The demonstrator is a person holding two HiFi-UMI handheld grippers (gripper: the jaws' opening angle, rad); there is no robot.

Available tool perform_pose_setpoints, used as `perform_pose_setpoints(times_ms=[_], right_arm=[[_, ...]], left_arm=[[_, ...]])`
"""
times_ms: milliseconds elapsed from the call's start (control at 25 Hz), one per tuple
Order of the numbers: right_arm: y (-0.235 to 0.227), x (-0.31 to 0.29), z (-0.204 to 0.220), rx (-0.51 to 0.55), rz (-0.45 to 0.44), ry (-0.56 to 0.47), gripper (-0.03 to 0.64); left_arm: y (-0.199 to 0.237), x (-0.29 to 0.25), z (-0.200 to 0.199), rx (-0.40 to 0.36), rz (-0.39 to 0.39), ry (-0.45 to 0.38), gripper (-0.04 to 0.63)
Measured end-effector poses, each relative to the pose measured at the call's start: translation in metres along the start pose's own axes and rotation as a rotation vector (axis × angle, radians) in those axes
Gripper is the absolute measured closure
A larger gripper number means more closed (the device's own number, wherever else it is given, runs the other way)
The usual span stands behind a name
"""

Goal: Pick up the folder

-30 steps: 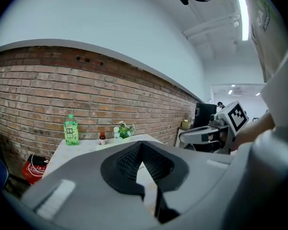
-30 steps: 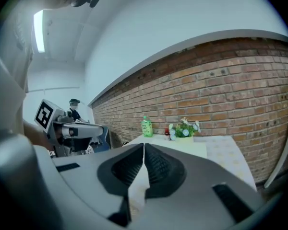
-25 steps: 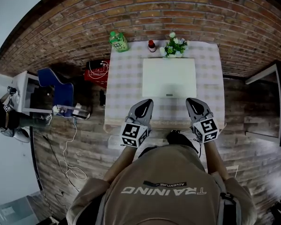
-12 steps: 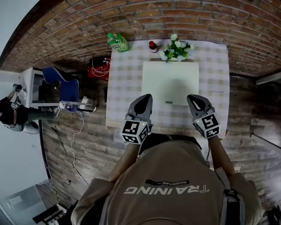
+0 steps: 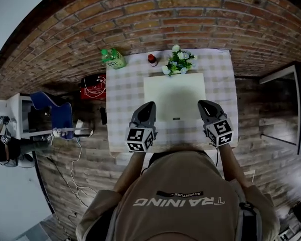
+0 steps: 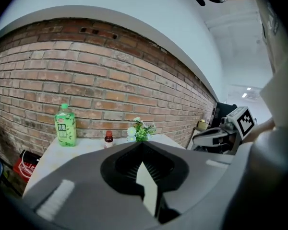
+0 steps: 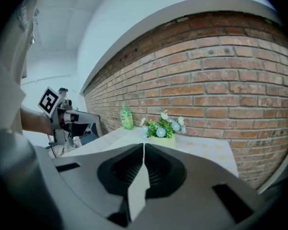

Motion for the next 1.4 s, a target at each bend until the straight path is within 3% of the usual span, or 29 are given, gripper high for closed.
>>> perform_pose_setpoints(times_ms=[240,440,720,800,840,880,920,1000,1120,1200,1400], right_arm=[[-0.017,-0.008,0.000,-0.075,0.135,0.047,0.604],[-0.023,-0.018,0.010,-0.106,0.217,0.080,0.604],[-0.032,-0.028,0.036,-0.186,0.183,0.145,0.604],[-0.039,-0.031,0.044,-0.259,0.165,0.172,0.600],[-0.041,-0.032,0.050,-0.294,0.152,0.190,0.563],[-0.044,-0.033,0.058,-0.324,0.136,0.211,0.446],[-0.046,-0.034,0.067,-0.345,0.123,0.232,0.406],[-0.052,-0.036,0.079,-0.369,0.107,0.256,0.403],[-0.064,-0.043,0.087,-0.425,0.074,0.278,0.399],[-0.066,-0.048,0.096,-0.487,0.028,0.313,0.387],[-0.077,-0.063,0.105,-0.599,-0.054,0.370,0.368]], left_arm=[[0.040,-0.023,0.002,-0.046,0.057,0.047,0.589],[0.063,-0.030,0.024,-0.022,0.090,0.093,0.588],[0.077,-0.043,0.032,0.006,0.053,0.160,0.588],[0.078,-0.043,0.036,0.059,0.056,0.197,0.580],[0.078,-0.043,0.038,0.103,0.068,0.215,0.544],[0.077,-0.042,0.043,0.158,0.082,0.236,0.429],[0.077,-0.040,0.049,0.215,0.091,0.262,0.325],[0.081,-0.035,0.060,0.288,0.082,0.312,0.313],[0.088,-0.038,0.079,0.340,0.097,0.373,0.311],[0.092,-0.039,0.097,0.423,0.119,0.405,0.305],[0.107,-0.040,0.110,0.629,0.164,0.365,0.296]])
Point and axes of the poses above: the fingertips, and each gripper's own axes: x backward along the fingers, y to its left, z out of its underside, the point moved 4 cm from there along x, backward along the fingers, and after that the axes turned 10 degrees about z, right-handed, at the moved point
